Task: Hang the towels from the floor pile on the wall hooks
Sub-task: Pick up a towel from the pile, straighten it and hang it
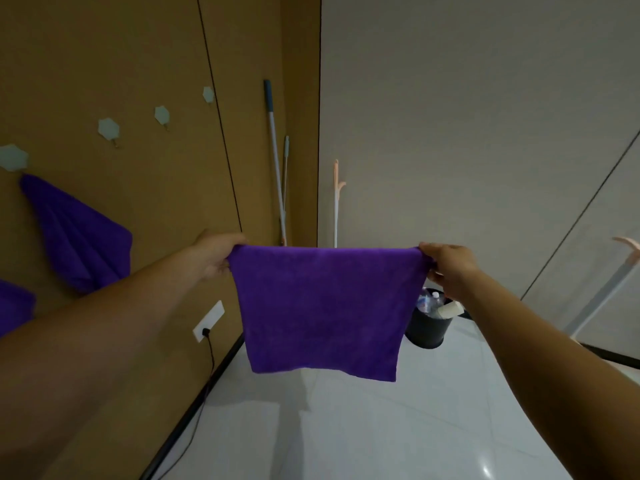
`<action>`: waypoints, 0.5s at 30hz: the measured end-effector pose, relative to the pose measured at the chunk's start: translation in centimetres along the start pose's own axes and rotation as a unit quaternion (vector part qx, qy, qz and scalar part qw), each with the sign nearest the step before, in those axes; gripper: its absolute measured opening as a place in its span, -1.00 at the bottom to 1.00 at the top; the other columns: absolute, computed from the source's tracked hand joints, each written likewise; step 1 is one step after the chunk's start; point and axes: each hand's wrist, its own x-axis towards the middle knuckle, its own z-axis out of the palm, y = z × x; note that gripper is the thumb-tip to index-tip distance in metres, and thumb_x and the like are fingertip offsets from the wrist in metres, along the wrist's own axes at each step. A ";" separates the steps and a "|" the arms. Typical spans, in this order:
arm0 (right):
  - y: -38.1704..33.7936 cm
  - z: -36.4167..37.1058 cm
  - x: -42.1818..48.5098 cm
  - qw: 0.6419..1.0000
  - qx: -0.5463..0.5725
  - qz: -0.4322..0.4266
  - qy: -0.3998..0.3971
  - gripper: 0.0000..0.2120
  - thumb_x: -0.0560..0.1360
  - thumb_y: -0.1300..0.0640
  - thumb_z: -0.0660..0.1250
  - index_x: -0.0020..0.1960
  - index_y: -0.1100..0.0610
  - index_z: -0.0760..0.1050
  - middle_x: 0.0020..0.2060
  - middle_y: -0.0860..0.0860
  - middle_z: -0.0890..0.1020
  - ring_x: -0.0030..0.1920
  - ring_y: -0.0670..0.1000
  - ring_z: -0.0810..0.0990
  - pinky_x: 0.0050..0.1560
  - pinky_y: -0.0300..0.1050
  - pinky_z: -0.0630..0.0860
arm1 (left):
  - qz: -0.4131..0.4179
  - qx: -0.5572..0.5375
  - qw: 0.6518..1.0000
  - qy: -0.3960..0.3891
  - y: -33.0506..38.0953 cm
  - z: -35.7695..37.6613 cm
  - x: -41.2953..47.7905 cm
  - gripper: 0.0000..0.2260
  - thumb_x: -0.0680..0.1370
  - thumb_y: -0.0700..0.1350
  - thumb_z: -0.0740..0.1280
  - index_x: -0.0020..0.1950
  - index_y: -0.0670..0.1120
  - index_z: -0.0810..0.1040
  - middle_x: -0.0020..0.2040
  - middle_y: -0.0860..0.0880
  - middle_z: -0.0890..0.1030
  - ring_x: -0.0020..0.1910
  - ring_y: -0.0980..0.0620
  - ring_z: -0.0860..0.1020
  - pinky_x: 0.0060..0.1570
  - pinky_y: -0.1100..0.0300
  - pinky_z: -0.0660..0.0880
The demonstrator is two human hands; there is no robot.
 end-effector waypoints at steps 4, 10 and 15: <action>-0.7 0.9 4.0 0.999 0.020 -0.029 -0.038 -0.69 0.57 0.28 0.27 0.31 0.27 0.44 0.03 0.13 0.52 -0.08 0.03 0.49 -0.22 -0.15 0.45 | 0.000 0.021 1.000 -0.001 2.0 1.4 1.3 -0.92 0.44 -0.15 0.37 -0.23 -0.05 0.51 -0.34 0.00 0.49 -0.34 0.05 0.45 -0.35 0.18 0.31; -2.7 2.2 10.0 0.985 -0.049 -0.088 -0.137 -0.72 0.45 0.22 0.46 0.13 0.30 0.58 -0.10 0.11 0.63 -0.08 0.06 0.57 0.05 -0.05 0.50 | 0.019 0.072 0.997 -0.016 4.1 3.0 2.9 -0.91 0.37 -0.23 0.43 -0.24 -0.06 0.58 -0.30 0.04 0.58 -0.22 0.05 0.51 -0.26 0.21 0.38; -4.8 4.8 13.4 0.950 -0.196 -0.161 -0.183 -0.74 0.30 0.13 0.60 -0.11 0.13 0.58 -0.22 0.02 0.63 -0.21 -0.02 0.59 -0.25 -0.22 0.50 | 0.063 0.193 0.978 0.045 4.3 3.2 3.6 -0.83 0.34 -0.20 0.54 -0.17 -0.12 0.58 -0.22 0.00 0.58 -0.19 0.05 0.54 -0.33 0.28 0.40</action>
